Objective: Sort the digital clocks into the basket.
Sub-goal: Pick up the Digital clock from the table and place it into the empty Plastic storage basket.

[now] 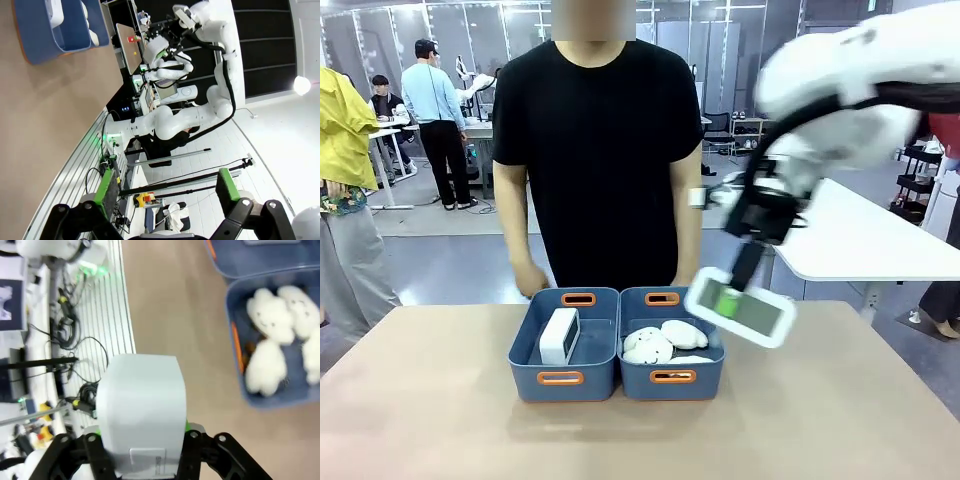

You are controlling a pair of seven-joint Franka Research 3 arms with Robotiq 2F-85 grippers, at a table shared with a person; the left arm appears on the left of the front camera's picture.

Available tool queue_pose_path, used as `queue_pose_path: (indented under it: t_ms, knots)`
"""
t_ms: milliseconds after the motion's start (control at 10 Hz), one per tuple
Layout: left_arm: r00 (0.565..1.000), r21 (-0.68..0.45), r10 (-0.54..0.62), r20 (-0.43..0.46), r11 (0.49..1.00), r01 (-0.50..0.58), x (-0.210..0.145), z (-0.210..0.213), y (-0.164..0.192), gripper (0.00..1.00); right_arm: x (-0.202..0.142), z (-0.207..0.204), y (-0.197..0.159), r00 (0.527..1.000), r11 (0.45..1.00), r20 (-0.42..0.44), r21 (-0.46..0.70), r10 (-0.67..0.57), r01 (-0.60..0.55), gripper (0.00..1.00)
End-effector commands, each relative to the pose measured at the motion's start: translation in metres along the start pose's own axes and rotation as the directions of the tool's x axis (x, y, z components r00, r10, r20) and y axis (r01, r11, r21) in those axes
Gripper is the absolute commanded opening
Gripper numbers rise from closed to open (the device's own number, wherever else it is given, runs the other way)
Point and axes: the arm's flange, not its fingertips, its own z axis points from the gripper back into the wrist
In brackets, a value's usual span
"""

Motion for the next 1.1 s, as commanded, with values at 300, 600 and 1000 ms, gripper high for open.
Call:
queue_pose_path:
  t_ms: [300, 600, 1000]
  knots:
    - [1.000, 0.018, 0.014, 0.001, 1.000, -0.014, 0.003, 0.001, -0.002, 1.00, 0.113, -0.021, -0.061, 0.979, 0.994, -0.177, -0.060, -0.106, 0.096, 0.06]
    - [1.000, 0.018, 0.014, 0.001, 1.000, -0.014, 0.003, 0.001, -0.002, 1.00, 0.106, -0.033, -0.064, 0.986, 0.996, -0.152, -0.060, -0.072, 0.063, 0.06]
    - [1.000, 0.018, 0.014, 0.001, 1.000, -0.014, 0.003, 0.001, -0.002, 1.00, 0.086, -0.032, -0.074, 0.992, 0.982, -0.091, -0.175, -0.086, 0.069, 0.51]
